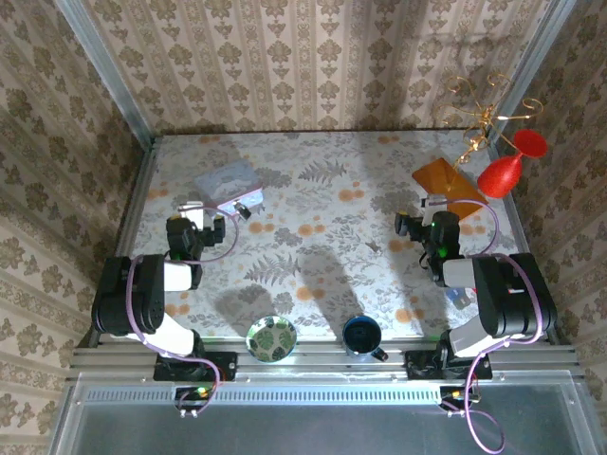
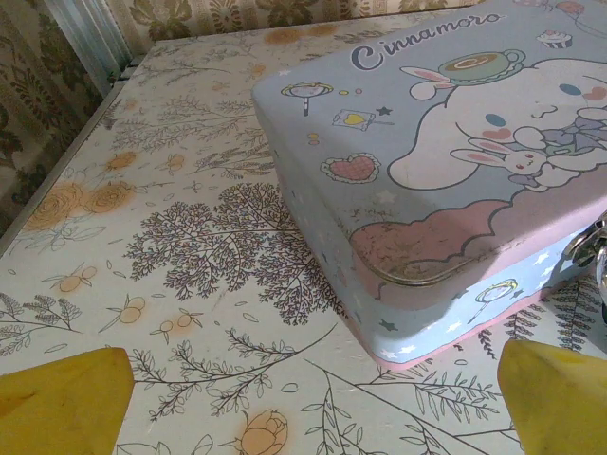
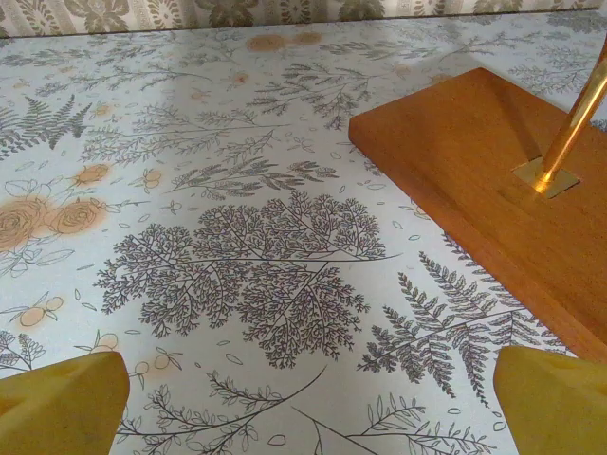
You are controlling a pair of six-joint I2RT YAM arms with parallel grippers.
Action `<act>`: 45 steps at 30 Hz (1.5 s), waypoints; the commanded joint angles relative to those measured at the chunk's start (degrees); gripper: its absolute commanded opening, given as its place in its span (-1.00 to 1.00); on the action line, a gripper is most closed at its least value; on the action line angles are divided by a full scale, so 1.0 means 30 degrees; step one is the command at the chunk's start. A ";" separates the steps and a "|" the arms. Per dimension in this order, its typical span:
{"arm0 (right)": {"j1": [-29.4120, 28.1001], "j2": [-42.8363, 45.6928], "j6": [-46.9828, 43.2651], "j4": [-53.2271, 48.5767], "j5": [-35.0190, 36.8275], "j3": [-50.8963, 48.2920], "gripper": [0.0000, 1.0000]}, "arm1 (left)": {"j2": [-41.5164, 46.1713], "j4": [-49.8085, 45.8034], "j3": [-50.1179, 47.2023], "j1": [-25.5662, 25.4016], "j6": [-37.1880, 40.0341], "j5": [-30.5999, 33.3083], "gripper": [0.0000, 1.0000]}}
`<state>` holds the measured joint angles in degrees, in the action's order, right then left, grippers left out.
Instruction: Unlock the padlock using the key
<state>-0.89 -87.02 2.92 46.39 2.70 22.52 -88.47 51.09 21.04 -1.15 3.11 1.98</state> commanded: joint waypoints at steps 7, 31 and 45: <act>0.0124 -0.0201 -0.0365 0.0532 -0.0083 0.0407 1.00 | -0.0248 0.0680 0.0477 -0.0083 0.0280 0.0102 1.00; 0.0118 -0.0202 -0.0357 0.0532 -0.0080 0.0403 1.00 | -0.0249 0.0610 0.0488 -0.0059 0.0251 0.0016 1.00; 0.0079 0.0448 -0.0168 -0.1119 0.0507 0.1056 1.00 | 0.3614 -0.2849 0.0749 0.0185 -0.0545 0.1335 1.00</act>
<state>-0.89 -86.96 2.92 44.71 2.76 24.03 -81.65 47.31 21.10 -1.04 2.68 4.21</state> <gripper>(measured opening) 0.999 0.999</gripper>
